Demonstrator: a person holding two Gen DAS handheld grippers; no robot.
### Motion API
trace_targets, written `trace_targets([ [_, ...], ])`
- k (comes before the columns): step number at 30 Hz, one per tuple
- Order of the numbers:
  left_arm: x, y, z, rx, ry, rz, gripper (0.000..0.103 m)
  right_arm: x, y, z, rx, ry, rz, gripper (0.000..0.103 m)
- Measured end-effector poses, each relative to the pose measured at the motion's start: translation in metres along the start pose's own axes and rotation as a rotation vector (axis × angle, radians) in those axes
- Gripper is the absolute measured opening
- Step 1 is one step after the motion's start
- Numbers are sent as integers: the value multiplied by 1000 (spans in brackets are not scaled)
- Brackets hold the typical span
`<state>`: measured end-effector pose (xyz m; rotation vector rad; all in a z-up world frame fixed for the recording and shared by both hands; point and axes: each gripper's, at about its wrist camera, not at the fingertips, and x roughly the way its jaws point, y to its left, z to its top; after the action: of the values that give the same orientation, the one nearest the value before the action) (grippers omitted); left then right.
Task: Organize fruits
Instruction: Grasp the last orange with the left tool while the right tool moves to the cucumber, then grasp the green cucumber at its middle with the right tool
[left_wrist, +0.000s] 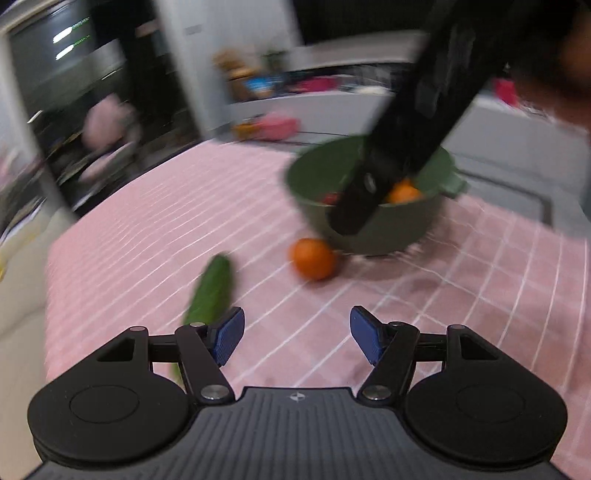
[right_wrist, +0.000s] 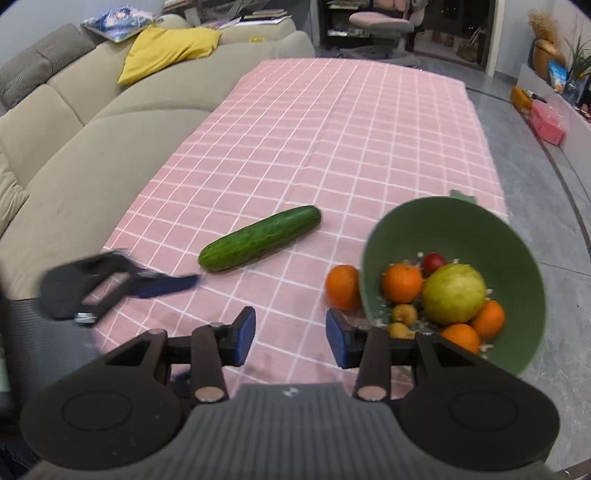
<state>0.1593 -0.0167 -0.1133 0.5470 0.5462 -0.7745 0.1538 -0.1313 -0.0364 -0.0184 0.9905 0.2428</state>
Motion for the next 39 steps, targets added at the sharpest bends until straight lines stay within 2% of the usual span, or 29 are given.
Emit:
trace_targets([
  [4,43,3,15,26,7,-95,77,-18,-18,-14,8,-5,9,40],
  [11,89,19,37,-9,45,-124,75,-34,-49,-28,55,-13,22,41],
  [12,91,20,39,-14,52,-137,74,-36,-53,-28,62,-17,24,41],
  [14,96,22,40,-21,85,-195,58,-37,-57,-28,68,-21,24,41],
  [17,99,22,38,-11,108,-186,53,-36,-61,-28,78,-25,18,41],
  [22,77,32,24,-114,150,-231,51,-30,-59,-25,84,-27,14,41],
  [27,17,29,-14,-126,240,-195,51,-12,-45,-20,108,-16,36,41],
  [29,-7,38,-31,-154,273,-175,51,1,-33,-15,118,-9,55,41],
  [32,-29,62,-49,-225,314,-77,51,24,-10,-7,130,-1,68,41],
  [34,-41,84,-60,-307,313,-4,51,41,5,0,159,2,69,42],
  [39,-54,128,-81,-437,333,123,51,87,43,23,261,23,22,45],
])
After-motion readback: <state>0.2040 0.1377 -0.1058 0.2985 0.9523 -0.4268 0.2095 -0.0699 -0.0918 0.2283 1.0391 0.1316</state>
